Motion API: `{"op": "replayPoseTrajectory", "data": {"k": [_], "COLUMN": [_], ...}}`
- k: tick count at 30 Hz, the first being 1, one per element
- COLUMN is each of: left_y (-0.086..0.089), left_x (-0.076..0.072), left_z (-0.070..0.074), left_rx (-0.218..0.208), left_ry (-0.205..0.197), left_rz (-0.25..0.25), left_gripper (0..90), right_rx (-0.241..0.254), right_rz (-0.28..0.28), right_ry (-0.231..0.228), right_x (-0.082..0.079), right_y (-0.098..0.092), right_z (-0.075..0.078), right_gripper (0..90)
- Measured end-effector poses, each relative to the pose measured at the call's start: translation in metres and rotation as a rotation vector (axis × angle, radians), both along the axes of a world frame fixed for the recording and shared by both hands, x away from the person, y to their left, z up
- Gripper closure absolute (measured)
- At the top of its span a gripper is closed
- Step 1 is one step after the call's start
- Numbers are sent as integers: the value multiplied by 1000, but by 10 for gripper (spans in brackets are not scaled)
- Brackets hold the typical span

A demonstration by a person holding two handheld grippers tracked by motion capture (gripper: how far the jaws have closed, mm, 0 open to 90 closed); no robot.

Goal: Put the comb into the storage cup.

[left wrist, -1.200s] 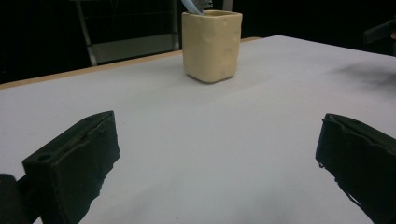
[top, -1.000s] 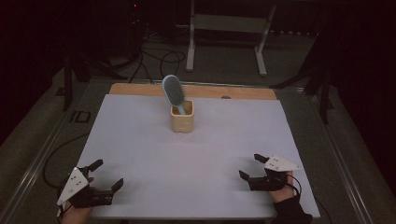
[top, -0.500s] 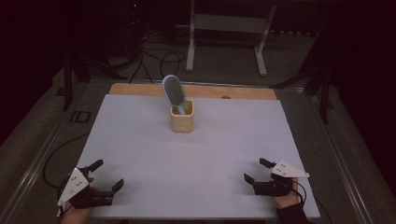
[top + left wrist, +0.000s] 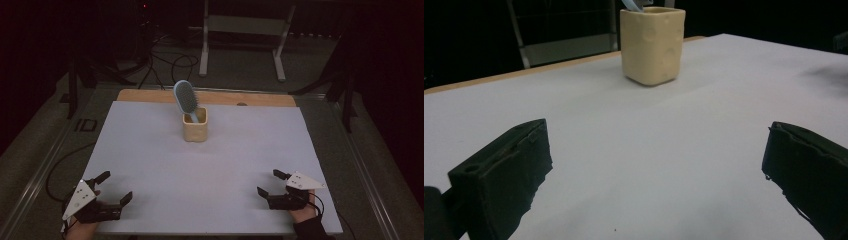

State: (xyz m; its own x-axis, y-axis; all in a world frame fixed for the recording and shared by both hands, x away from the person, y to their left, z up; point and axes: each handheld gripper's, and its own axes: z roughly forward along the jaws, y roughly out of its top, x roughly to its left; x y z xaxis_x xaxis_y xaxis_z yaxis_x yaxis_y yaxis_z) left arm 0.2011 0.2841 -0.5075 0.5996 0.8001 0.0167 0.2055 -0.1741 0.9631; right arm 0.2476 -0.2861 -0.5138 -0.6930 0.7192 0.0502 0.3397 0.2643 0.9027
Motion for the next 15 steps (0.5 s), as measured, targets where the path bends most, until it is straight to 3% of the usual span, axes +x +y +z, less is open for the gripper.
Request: {"op": "replayPoseTrajectory", "data": {"k": [15], "left_y": [0], "left_x": [-1], "left_z": [0], "left_rx": [5], "left_ry": [2], "left_rz": [1], "left_gripper": [0], "right_rx": [-12], "right_rz": [-6], "right_ry": [3], "right_x": [0], "right_y": [0], "right_z": [-1], "right_gripper": [104]}}
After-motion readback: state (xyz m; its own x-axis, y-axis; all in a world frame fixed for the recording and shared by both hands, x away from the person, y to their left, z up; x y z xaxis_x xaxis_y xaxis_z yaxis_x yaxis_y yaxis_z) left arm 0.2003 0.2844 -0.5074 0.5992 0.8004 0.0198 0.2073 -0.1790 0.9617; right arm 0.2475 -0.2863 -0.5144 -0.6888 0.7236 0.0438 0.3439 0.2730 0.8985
